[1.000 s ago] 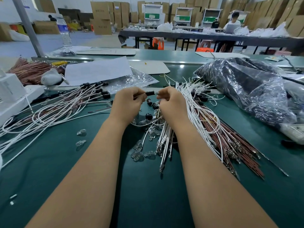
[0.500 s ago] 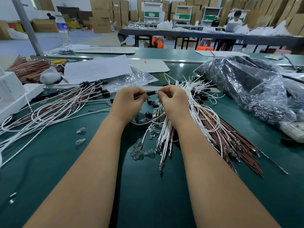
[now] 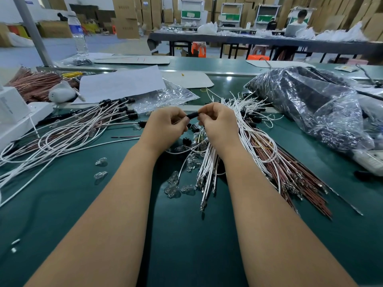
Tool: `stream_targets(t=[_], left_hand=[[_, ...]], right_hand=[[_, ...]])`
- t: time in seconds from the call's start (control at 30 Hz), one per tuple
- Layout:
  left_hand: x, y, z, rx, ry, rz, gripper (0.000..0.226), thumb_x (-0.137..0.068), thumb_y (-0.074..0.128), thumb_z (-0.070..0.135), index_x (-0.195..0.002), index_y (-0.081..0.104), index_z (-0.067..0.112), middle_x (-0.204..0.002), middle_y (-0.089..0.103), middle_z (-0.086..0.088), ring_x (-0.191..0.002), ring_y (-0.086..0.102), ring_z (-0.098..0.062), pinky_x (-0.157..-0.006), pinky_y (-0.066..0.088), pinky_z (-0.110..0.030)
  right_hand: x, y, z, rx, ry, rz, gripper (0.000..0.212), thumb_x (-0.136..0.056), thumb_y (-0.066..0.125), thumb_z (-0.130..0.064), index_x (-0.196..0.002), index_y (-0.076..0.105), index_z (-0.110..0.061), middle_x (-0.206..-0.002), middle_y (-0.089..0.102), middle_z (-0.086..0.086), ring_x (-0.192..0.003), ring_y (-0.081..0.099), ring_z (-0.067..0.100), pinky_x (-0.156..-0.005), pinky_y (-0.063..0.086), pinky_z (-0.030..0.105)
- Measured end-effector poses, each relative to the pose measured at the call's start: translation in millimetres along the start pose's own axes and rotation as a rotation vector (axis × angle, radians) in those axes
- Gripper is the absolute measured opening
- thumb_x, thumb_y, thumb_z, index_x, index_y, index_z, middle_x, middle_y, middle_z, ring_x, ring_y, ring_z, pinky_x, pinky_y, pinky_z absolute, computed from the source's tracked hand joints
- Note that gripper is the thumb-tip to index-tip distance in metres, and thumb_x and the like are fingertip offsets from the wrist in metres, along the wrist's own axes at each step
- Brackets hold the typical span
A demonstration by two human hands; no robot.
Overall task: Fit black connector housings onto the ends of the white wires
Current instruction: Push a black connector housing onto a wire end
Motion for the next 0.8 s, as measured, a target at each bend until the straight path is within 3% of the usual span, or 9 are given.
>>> stream_targets(t=[0.37,0.6,0.7,0.8], left_hand=[[2,1,-1,0.032,0.022,0.003,0.013,-0.091,0.061,0.010,-0.080,0.066,0.014,-0.073,0.068,-0.011,-0.075,0.061,-0.037,-0.073,0.052,-0.049],[0,1,-1,-0.015,0.038,0.070,0.008,-0.090,0.063,0.013,-0.084,0.067,0.013,-0.071,0.069,-0.007,-0.070,0.063,-0.029,-0.070,0.054,-0.045],[-1,0,-2,-0.036,0.038,0.107,0.006,-0.090,0.063,0.017,-0.086,0.065,0.014,-0.070,0.068,-0.003,-0.066,0.062,-0.021,-0.066,0.053,-0.034],[-3,-3,-2,-0.068,0.031,0.143,0.007,-0.090,0.065,0.020,-0.086,0.061,0.016,-0.069,0.060,0.011,-0.062,0.054,0.000,-0.059,0.041,-0.008]], right_hand=[[0,-2,4,0.023,0.032,0.081,0.016,-0.086,0.067,-0.007,-0.079,0.064,-0.020,-0.071,0.064,-0.005,-0.067,0.061,0.012,-0.069,0.054,0.029],[5,3,-4,0.156,-0.048,0.060,0.017,-0.084,0.059,-0.003,-0.085,0.071,-0.015,-0.076,0.068,0.000,-0.071,0.063,0.015,-0.065,0.050,0.026],[7,5,-8,0.145,-0.080,0.056,0.012,-0.083,0.063,-0.007,-0.084,0.071,-0.016,-0.074,0.068,-0.003,-0.072,0.065,0.014,-0.069,0.053,0.029],[7,5,-9,0.114,-0.101,0.070,0.007,-0.083,0.070,-0.014,-0.080,0.070,-0.020,-0.069,0.065,-0.012,-0.065,0.063,0.005,-0.066,0.052,0.023]])
Point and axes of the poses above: each hand's wrist, its own x-axis away from the middle knuckle, its own y-axis out of the palm, z = x × y, the point moved 3 cm from there along -x, towards the middle knuckle
